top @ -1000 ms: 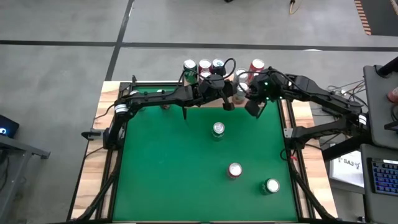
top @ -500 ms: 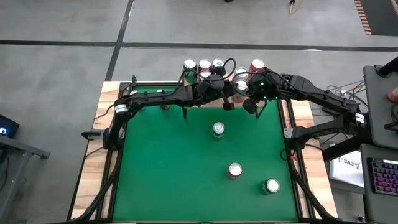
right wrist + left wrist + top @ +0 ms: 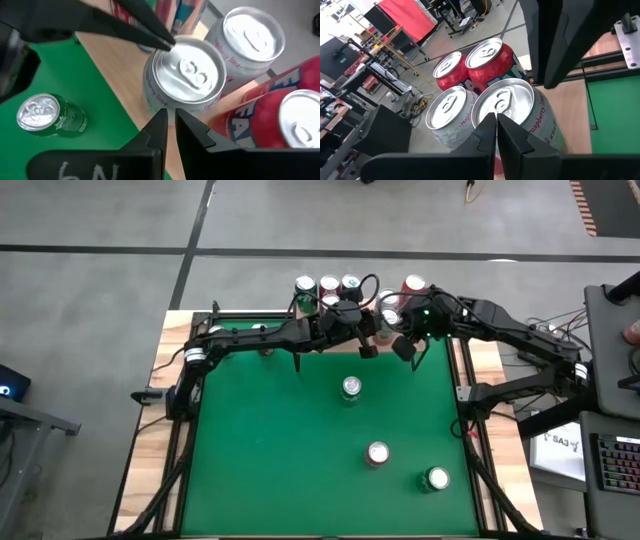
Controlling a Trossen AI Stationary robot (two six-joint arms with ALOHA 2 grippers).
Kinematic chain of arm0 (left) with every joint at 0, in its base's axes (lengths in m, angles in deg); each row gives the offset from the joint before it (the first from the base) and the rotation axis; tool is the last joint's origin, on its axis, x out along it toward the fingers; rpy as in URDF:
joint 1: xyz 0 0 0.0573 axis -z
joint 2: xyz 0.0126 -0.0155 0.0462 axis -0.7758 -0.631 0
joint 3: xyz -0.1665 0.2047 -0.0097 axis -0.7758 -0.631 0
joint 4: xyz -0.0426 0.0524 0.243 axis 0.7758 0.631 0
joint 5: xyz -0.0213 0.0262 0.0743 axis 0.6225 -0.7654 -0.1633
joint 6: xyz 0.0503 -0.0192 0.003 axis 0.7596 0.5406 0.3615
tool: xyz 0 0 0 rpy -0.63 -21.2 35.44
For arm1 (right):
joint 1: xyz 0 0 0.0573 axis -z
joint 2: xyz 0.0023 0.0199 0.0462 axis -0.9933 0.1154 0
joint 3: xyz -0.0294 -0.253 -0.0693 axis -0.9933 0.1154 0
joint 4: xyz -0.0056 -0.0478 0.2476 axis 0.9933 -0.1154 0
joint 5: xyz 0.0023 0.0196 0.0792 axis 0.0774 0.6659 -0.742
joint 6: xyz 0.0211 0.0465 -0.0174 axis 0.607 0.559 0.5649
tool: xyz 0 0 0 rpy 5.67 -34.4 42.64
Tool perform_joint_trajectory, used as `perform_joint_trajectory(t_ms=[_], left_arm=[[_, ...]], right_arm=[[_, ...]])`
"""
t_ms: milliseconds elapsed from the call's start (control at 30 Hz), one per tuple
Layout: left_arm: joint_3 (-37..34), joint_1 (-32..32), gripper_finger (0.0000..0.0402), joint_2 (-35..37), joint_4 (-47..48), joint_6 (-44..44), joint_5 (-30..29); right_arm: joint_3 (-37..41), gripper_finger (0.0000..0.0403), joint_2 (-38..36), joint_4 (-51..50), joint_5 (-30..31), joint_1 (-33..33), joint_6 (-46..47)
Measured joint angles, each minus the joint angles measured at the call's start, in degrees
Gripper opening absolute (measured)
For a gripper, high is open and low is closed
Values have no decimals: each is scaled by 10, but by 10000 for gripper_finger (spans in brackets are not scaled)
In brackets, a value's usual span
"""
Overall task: Place canned beverage on shelf
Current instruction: Put the pink white soda can aligned with the red white soda can on the shelf, then put the top green soda can aligned with the green soda can on the shelf
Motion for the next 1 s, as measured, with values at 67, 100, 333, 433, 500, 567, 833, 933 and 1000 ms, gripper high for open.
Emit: perform_joint_trajectory(t_ms=[67, 100, 333, 433, 500, 567, 833, 933, 1000], left_arm=[[0, 0, 0, 0, 0, -7, 0], [0, 0, 0, 0, 0, -11, 0], [-1, 0, 0, 6, 6, -19, 0], [-2, 1, 0, 19, 15, -19, 1], [-2, 2, 0, 31, 23, -19, 1], [-2, 3, 0, 40, 38, -20, 1], [-69, 8, 0, 102, 45, -21, 1], [-114, 12, 0, 141, 39, -17, 4], [-152, 19, 0, 172, 23, -16, 4]], right_arm=[[-8, 28, -1, 0, 0, 0, -2], [-12, 28, -1, 2, 0, 0, -4], [-17, 28, -1, 37, 0, 0, -6], [-16, 28, -1, 57, 0, 0, -6], [-13, 28, -1, 70, 0, 0, -2], [-7, 28, -1, 88, 0, 0, 0], [18, 28, -1, 108, 46, 0, 1], [18, 28, -4, 120, 50, 0, 1], [18, 28, -6, 142, 50, -2, 0]])
